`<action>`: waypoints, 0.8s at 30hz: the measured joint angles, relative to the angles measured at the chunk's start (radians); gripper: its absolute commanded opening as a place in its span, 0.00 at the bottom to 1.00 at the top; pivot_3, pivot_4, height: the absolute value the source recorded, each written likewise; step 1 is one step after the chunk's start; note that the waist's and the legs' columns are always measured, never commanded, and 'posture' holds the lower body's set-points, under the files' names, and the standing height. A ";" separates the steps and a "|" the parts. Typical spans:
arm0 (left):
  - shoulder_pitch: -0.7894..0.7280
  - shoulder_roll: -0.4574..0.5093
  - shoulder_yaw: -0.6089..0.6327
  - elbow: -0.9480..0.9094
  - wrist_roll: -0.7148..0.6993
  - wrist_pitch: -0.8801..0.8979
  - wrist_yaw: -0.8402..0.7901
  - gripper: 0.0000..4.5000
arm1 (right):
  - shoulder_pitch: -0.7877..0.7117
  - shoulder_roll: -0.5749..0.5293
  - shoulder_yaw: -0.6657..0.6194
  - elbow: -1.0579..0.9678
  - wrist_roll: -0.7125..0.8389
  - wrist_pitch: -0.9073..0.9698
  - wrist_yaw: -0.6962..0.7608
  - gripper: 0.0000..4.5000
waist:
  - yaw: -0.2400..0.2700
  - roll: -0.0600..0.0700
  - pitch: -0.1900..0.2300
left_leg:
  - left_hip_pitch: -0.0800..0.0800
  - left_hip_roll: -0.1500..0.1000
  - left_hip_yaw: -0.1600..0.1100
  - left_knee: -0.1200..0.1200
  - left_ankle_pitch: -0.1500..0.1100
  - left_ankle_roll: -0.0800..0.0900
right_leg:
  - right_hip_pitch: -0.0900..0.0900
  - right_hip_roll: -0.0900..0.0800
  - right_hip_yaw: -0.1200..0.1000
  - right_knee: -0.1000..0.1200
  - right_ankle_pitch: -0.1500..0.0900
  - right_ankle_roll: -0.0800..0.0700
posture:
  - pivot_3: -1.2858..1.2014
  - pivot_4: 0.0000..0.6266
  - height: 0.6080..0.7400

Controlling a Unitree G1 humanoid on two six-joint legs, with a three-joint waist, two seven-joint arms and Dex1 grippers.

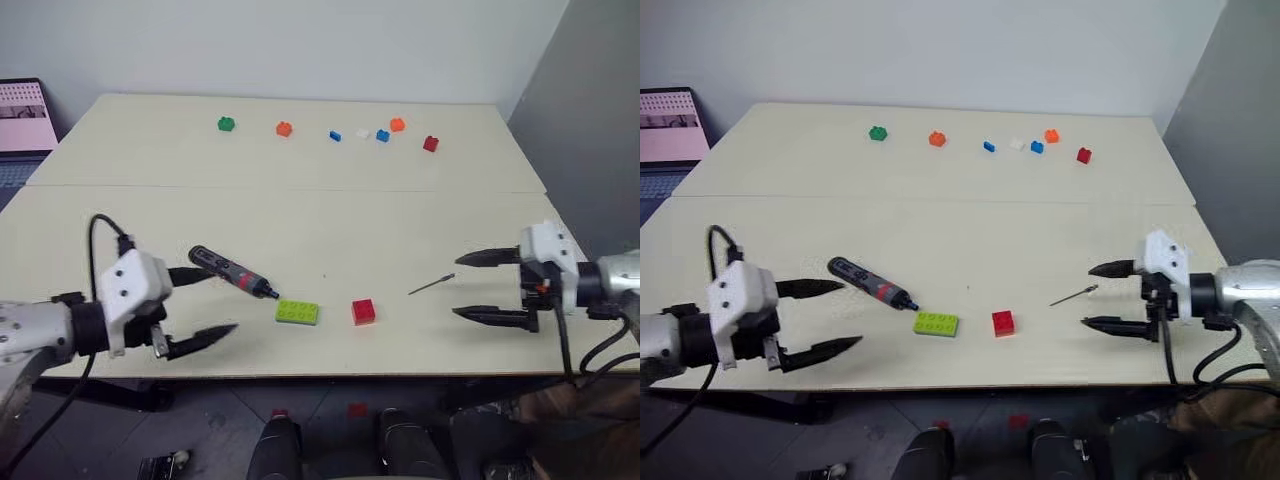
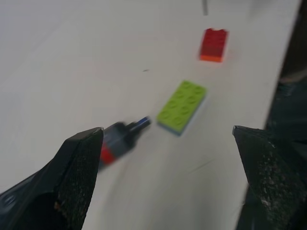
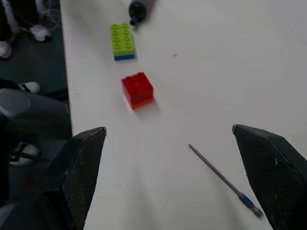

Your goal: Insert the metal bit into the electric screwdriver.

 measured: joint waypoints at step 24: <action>-0.087 -0.021 -0.219 -0.038 0.074 -0.122 -0.001 1.00 | -0.347 0.356 0.531 0.333 -0.407 -0.109 0.011 0.70 | 0.001 0.001 0.001 | -0.001 0.000 0.000 -0.001 0.000 0.000 | -0.001 0.000 0.000 0.002 0.000 0.000 | 0.52 0.24 1.00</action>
